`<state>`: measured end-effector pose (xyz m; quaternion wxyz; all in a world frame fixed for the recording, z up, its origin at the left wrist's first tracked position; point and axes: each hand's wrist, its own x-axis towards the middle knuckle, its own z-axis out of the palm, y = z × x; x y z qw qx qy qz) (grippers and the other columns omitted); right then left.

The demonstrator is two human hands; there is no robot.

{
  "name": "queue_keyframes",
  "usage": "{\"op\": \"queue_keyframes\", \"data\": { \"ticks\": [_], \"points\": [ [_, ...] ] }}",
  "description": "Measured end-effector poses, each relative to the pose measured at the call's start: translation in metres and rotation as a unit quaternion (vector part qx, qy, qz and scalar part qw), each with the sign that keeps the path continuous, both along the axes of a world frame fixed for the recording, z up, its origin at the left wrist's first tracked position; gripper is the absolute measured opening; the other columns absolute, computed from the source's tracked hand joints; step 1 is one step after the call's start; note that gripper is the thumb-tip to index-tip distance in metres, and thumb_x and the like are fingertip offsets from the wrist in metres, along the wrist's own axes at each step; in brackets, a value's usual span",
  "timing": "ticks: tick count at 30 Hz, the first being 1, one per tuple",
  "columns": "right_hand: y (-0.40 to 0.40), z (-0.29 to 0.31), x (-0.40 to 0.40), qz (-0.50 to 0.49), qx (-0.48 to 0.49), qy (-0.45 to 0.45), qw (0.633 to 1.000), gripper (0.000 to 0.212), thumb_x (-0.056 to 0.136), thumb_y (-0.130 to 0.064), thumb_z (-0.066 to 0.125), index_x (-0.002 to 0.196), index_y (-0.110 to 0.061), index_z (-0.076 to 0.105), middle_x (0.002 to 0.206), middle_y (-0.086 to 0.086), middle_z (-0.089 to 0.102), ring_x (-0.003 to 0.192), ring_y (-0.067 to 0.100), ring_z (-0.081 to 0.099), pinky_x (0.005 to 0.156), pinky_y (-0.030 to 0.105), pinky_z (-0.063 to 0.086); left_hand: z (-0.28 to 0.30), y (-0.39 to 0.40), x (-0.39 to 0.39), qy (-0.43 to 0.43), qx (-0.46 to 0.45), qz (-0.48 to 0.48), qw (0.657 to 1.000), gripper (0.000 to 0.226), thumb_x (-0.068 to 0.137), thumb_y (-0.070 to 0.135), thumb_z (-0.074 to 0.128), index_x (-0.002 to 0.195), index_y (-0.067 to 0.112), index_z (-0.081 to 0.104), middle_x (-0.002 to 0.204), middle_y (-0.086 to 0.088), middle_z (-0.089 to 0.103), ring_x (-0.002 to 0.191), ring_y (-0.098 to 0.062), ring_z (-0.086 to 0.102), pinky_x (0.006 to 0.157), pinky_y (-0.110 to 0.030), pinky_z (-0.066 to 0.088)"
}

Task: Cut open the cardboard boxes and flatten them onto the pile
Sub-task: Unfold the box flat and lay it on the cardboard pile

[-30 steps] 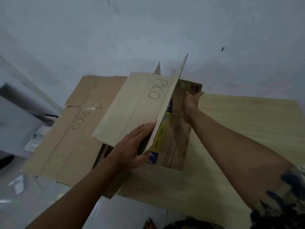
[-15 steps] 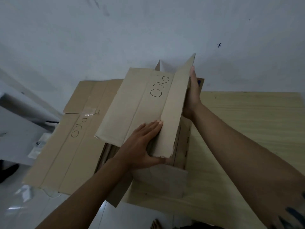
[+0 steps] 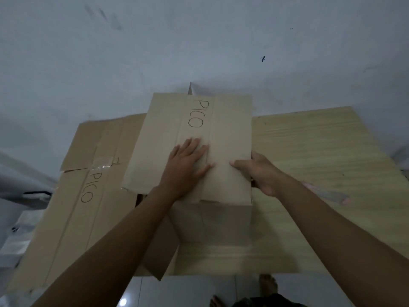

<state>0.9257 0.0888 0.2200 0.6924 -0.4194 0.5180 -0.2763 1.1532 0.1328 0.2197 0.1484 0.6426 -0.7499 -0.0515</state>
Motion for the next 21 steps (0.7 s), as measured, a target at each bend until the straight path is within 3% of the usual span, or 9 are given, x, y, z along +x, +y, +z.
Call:
{"op": "queue_keyframes", "data": {
  "ticks": [4,6,9,11,13,16,17,19,21],
  "points": [
    [0.023,-0.009,-0.006,-0.079,-0.027,-0.009,0.996,0.031,0.093,-0.013,0.07,0.122,-0.018,0.065,0.112,0.002,0.075,0.1,0.02,0.072,0.081,0.035,0.059,0.009,0.002,0.003,0.044,-0.065,0.009,0.997,0.073,0.09,0.067,0.043,0.136,0.014,0.063,0.151,-0.012,0.051,0.141,-0.027,0.045,0.113,-0.05,0.039],
    [0.018,-0.007,-0.011,-0.126,-0.058,0.025,0.99,0.035,0.091,-0.016,0.072,0.125,-0.016,0.064,0.116,0.003,0.073,0.103,0.023,0.07,0.09,0.04,0.057,0.019,0.013,0.018,-0.008,0.004,0.038,0.999,0.091,0.08,0.086,0.035,0.146,0.025,0.053,0.161,-0.006,0.037,0.15,-0.023,0.03,0.12,-0.052,0.027],
    [0.007,-0.006,-0.018,-0.202,-0.071,0.06,0.975,0.04,0.089,-0.02,0.076,0.127,-0.015,0.063,0.115,0.003,0.071,0.098,0.021,0.07,0.084,0.037,0.058,0.023,0.032,0.042,-0.038,0.093,0.116,0.988,0.109,0.065,0.102,0.032,0.151,0.036,0.04,0.168,0.0,0.02,0.155,-0.021,0.014,0.121,-0.058,0.01],
    [0.006,-0.007,-0.016,-0.211,-0.051,0.06,0.974,0.04,0.089,-0.022,0.076,0.126,-0.014,0.063,0.114,0.004,0.071,0.095,0.019,0.069,0.076,0.032,0.057,0.019,0.039,0.05,0.035,0.116,0.183,0.976,0.111,0.063,0.103,0.04,0.148,0.032,0.047,0.164,-0.004,0.03,0.152,-0.024,0.026,0.12,-0.054,0.019],
    [0.006,-0.015,-0.012,-0.214,-0.044,0.063,0.974,0.04,0.089,-0.023,0.077,0.126,-0.014,0.063,0.116,0.004,0.071,0.097,0.021,0.068,0.078,0.033,0.056,0.017,0.04,0.048,0.202,0.132,0.222,0.945,0.098,0.069,0.095,0.049,0.137,0.025,0.061,0.148,-0.007,0.053,0.134,-0.027,0.051,0.113,-0.041,0.037],
    [0.0,-0.027,-0.014,-0.252,-0.068,0.108,0.959,0.039,0.088,-0.02,0.077,0.123,-0.012,0.063,0.114,0.003,0.069,0.1,0.023,0.067,0.088,0.037,0.056,0.011,0.039,0.04,0.464,0.225,0.215,0.829,0.046,0.089,0.07,0.051,0.121,0.037,0.057,0.134,0.007,0.061,0.114,-0.017,0.059,0.097,-0.028,0.045],
    [-0.004,-0.03,-0.018,-0.252,-0.08,0.129,0.956,0.038,0.087,-0.02,0.077,0.122,-0.012,0.063,0.112,0.003,0.068,0.1,0.023,0.066,0.09,0.039,0.056,0.011,0.038,0.041,0.5,0.256,0.188,0.806,0.049,0.088,0.07,0.052,0.123,0.036,0.054,0.132,0.015,0.057,0.119,-0.015,0.056,0.095,-0.026,0.043],
    [-0.012,-0.036,-0.026,-0.244,-0.093,0.172,0.95,0.039,0.085,-0.023,0.077,0.122,-0.016,0.063,0.113,0.003,0.067,0.104,0.025,0.066,0.094,0.042,0.056,0.004,0.035,0.052,0.524,0.317,0.139,0.778,0.09,0.072,0.084,0.062,0.143,0.031,0.051,0.14,0.022,0.044,0.134,-0.011,0.044,0.102,-0.032,0.037],
    [-0.019,-0.046,-0.034,-0.233,-0.083,0.191,0.95,0.042,0.086,-0.024,0.076,0.125,-0.019,0.062,0.116,0.002,0.066,0.108,0.026,0.065,0.096,0.044,0.056,0.002,0.025,0.062,0.504,0.37,0.092,0.775,0.099,0.067,0.072,0.074,0.152,0.03,0.045,0.145,0.018,0.045,0.134,-0.01,0.044,0.104,-0.034,0.043]
  ]
}}
